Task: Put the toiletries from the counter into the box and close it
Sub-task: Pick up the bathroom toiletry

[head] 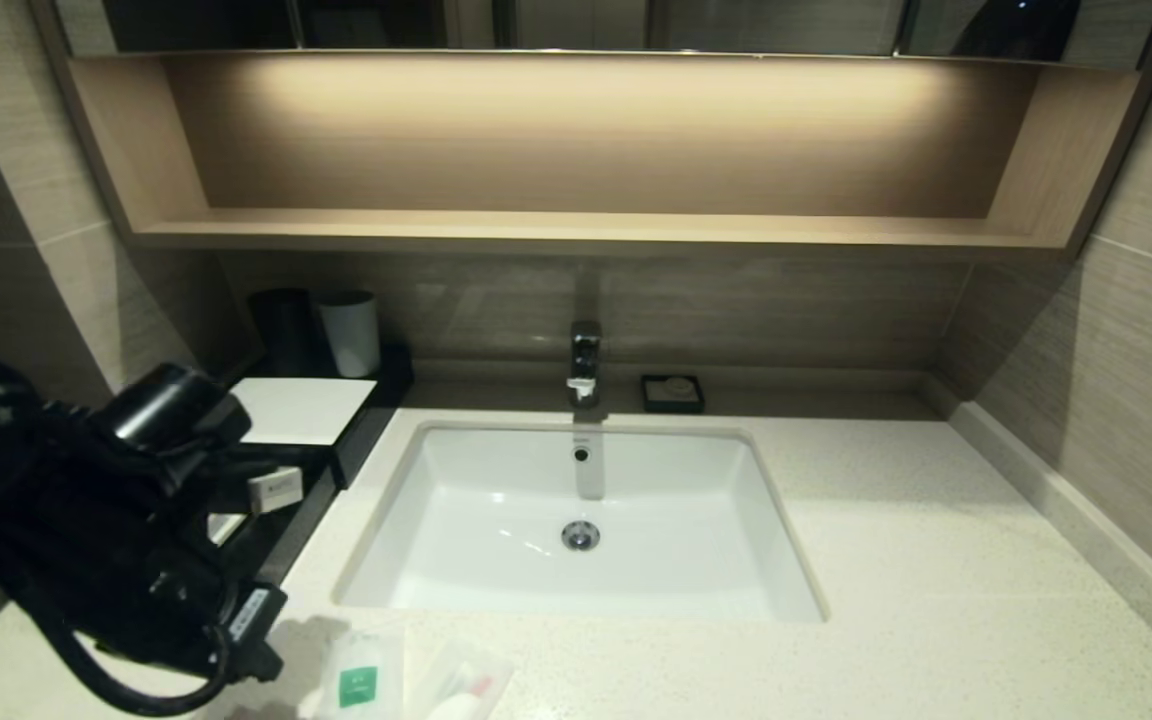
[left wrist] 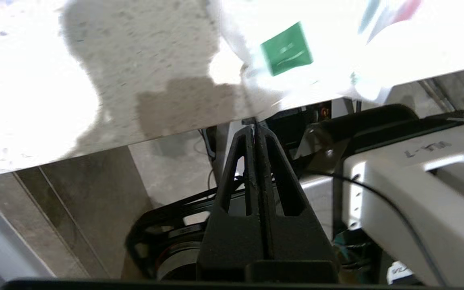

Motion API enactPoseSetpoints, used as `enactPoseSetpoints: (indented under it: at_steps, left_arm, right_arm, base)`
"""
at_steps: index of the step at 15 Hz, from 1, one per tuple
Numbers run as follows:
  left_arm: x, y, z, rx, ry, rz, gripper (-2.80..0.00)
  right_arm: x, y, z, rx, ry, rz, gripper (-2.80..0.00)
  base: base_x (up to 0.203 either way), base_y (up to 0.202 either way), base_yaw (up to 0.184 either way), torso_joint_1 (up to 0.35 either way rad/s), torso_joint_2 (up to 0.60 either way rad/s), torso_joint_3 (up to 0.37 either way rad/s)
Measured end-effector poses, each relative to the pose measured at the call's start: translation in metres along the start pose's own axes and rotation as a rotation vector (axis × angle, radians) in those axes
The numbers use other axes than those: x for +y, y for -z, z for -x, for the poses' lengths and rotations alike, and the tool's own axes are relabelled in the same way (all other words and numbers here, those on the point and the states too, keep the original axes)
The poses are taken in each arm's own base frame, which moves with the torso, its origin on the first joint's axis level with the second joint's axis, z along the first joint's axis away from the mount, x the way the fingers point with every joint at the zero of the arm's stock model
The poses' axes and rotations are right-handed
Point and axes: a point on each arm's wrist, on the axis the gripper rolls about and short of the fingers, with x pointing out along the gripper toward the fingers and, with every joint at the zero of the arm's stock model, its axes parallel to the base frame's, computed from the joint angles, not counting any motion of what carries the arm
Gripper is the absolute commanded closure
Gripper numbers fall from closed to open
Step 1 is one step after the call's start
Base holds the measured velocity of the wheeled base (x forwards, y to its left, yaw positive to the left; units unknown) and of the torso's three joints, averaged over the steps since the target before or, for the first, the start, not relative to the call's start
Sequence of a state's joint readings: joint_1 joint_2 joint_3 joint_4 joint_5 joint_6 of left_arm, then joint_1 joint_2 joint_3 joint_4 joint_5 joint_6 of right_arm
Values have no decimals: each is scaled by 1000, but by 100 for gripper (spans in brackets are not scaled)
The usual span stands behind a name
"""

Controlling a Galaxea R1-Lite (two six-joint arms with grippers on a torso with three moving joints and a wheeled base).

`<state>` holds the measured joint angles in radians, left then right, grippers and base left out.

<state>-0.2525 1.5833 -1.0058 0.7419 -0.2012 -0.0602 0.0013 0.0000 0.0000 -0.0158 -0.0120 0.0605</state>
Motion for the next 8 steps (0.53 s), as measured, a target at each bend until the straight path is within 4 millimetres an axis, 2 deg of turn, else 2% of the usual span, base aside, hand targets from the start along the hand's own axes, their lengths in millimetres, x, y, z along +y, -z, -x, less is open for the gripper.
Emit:
enactPoseSetpoints:
  at_steps: [2, 4, 5, 8]
  left_arm:
    - [-18, -5, -10, 14, -70, 35, 0]
    - [-28, -8, -19, 14, -190, 62, 0]
    - [-30, -8, -22, 17, -238, 66, -280]
    - [-32, -11, -27, 17, -267, 62, -280]
  right_arm:
    - [0, 0, 0, 0, 0, -1, 0]
    - [0, 0, 0, 0, 0, -1, 0]
    - [0, 0, 0, 1, 0, -1, 0]
    - [0, 0, 0, 0, 0, 0, 0]
  base:
    - [0, 0, 0, 0, 0, 0]
    - [0, 0, 0, 0, 0, 0]
    - [0, 0, 0, 0, 0, 0]
    - [0, 0, 0, 0, 0, 0]
